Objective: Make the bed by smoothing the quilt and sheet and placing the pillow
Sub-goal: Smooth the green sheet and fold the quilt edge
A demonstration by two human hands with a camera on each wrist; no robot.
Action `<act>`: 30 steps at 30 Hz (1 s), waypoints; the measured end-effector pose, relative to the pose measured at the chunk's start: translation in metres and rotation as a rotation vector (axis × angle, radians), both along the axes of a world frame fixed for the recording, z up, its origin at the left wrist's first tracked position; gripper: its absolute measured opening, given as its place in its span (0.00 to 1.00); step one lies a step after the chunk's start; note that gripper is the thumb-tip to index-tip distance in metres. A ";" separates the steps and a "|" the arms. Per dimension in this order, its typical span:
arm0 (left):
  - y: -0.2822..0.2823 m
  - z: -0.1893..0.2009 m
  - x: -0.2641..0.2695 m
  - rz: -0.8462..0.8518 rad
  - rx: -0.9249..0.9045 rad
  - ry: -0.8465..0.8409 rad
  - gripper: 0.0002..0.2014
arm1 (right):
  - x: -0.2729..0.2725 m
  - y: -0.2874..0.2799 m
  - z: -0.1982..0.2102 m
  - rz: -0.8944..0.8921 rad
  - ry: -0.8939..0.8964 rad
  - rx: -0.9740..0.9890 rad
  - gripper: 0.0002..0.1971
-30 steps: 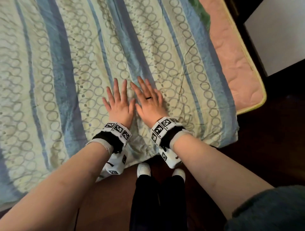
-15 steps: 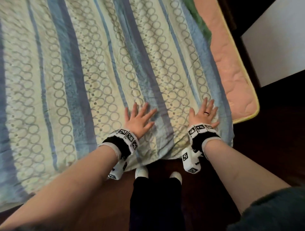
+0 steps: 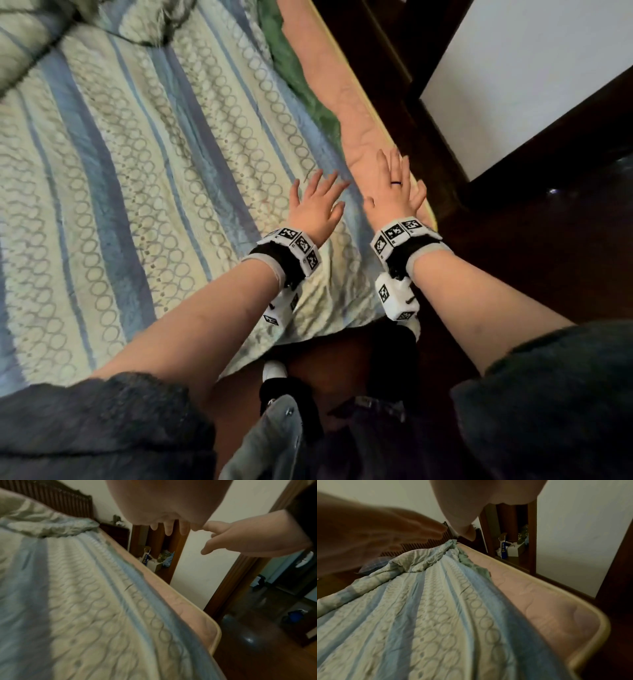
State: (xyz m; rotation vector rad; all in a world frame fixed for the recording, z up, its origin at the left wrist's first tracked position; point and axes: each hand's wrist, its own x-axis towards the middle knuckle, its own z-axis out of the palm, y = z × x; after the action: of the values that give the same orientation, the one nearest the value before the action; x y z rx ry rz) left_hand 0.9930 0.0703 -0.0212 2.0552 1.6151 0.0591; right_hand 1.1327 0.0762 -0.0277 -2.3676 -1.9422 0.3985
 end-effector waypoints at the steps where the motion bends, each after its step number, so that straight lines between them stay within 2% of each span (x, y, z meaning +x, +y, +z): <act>1: 0.009 0.008 0.018 0.007 0.038 -0.019 0.24 | 0.016 0.009 0.005 0.026 -0.009 0.009 0.41; 5: 0.051 0.033 0.101 0.044 0.101 -0.035 0.27 | 0.096 0.049 0.028 0.148 -0.049 0.021 0.41; 10: 0.086 0.037 0.200 0.087 0.089 0.007 0.29 | 0.200 0.092 0.051 0.314 -0.066 -0.022 0.39; 14: 0.116 0.048 0.259 0.070 0.064 -0.016 0.29 | 0.256 0.125 0.061 0.331 -0.059 -0.038 0.40; 20: 0.183 0.046 0.290 0.066 0.079 0.017 0.28 | 0.291 0.184 0.059 0.372 -0.037 -0.050 0.40; 25: 0.260 0.042 0.295 0.097 0.097 0.051 0.28 | 0.302 0.259 0.059 0.463 -0.065 -0.063 0.39; 30: 0.363 0.054 0.299 0.259 0.050 0.024 0.25 | 0.301 0.362 0.072 0.536 -0.033 -0.022 0.39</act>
State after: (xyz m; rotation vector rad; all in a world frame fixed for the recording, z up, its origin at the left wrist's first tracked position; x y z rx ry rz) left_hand 1.2917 0.4337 0.0328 1.8770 1.9043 0.1686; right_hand 1.4335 0.4386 0.0445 -1.8376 -2.5829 0.4023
